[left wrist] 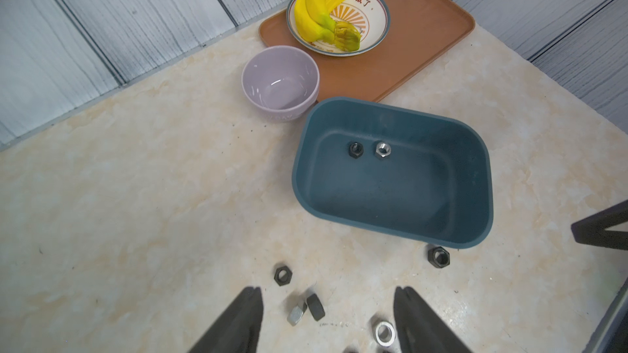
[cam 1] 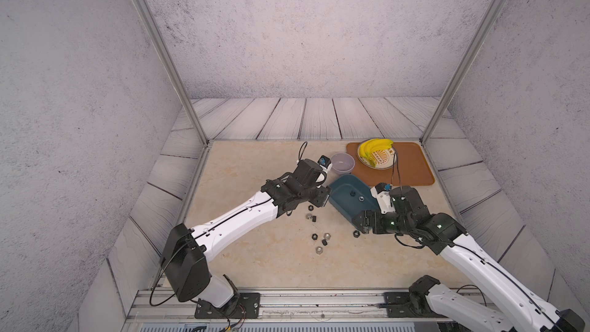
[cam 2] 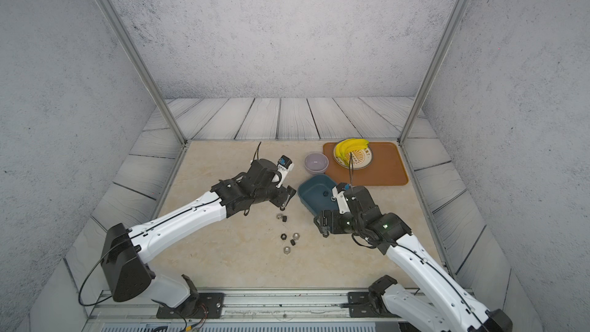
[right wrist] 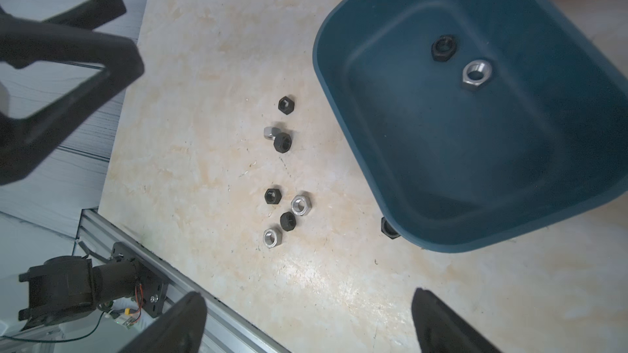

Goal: Put the nuts on the desktop into the storage box
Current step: Pick up the nut from the center of the board.

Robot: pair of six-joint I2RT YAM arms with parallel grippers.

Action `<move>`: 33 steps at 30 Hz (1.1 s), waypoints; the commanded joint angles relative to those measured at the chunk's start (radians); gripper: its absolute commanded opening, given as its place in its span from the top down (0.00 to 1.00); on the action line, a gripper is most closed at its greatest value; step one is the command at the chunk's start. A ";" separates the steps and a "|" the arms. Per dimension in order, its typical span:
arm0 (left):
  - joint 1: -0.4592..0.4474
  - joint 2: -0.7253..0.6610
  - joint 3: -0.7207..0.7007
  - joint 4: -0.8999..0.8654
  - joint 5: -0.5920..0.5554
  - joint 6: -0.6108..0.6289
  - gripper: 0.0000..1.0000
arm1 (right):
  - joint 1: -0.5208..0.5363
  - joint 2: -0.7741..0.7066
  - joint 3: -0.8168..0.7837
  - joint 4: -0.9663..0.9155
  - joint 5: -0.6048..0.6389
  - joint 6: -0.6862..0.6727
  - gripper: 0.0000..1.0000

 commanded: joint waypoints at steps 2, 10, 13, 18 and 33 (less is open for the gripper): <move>0.006 -0.083 -0.090 -0.024 -0.004 -0.095 0.01 | 0.015 0.021 0.019 -0.044 -0.044 -0.005 0.01; 0.027 -0.246 -0.286 0.040 0.074 -0.207 0.02 | 0.111 0.127 0.005 -0.069 0.055 0.006 0.01; 0.036 -0.266 -0.333 0.049 0.076 -0.269 0.02 | 0.127 0.145 -0.050 0.007 0.078 0.018 0.02; 0.044 -0.256 -0.417 0.111 0.197 -0.295 0.02 | 0.140 0.133 -0.187 0.144 0.171 0.010 0.06; 0.045 -0.178 -0.456 0.195 0.483 -0.221 0.02 | 0.148 0.121 -0.462 0.497 0.329 0.017 0.23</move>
